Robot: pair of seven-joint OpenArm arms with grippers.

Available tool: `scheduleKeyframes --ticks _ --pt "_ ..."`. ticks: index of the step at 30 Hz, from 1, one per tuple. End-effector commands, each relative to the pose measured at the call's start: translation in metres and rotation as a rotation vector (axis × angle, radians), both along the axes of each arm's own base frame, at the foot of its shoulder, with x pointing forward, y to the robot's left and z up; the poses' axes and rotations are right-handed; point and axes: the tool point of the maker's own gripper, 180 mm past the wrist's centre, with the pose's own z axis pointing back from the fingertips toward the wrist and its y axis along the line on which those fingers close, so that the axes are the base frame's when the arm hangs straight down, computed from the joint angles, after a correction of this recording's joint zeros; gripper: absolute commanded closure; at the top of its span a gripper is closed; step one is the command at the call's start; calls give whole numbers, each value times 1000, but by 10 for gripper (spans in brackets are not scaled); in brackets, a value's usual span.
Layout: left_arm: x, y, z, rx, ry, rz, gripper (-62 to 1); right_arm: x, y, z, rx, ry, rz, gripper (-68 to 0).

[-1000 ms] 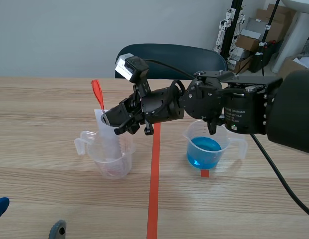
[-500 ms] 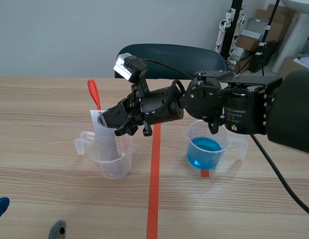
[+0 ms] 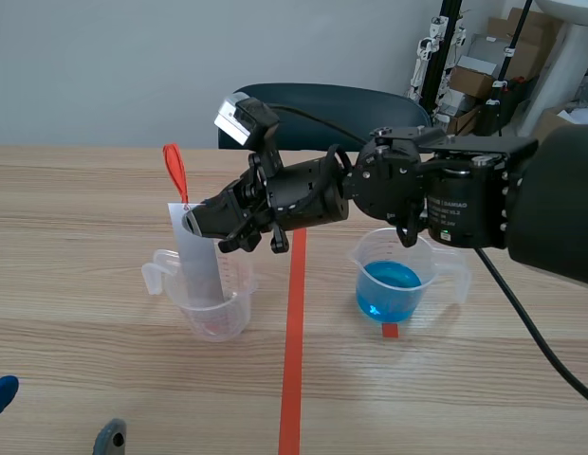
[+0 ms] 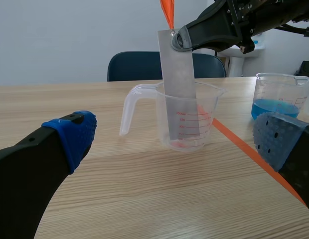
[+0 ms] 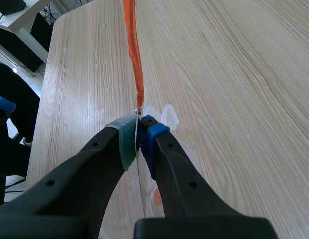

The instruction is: Do the redox reaction experiment. lift the metal plate out of the left beaker

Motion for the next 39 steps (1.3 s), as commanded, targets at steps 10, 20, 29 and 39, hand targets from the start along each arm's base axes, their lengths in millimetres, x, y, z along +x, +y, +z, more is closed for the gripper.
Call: scheduleKeyframes --ticks 10,20,29,39 --pt "1 5 5 2 -23 5 -623 21 3 41 39 -94 13 -6" --pt "1 5 5 2 -23 5 -623 -4 18 68 62 -169 123 -6" --pt "1 5 5 2 -23 5 -623 -22 14 90 93 -226 179 -6" --pt "1 5 5 2 -23 5 -623 -20 -7 100 53 -314 179 -6"
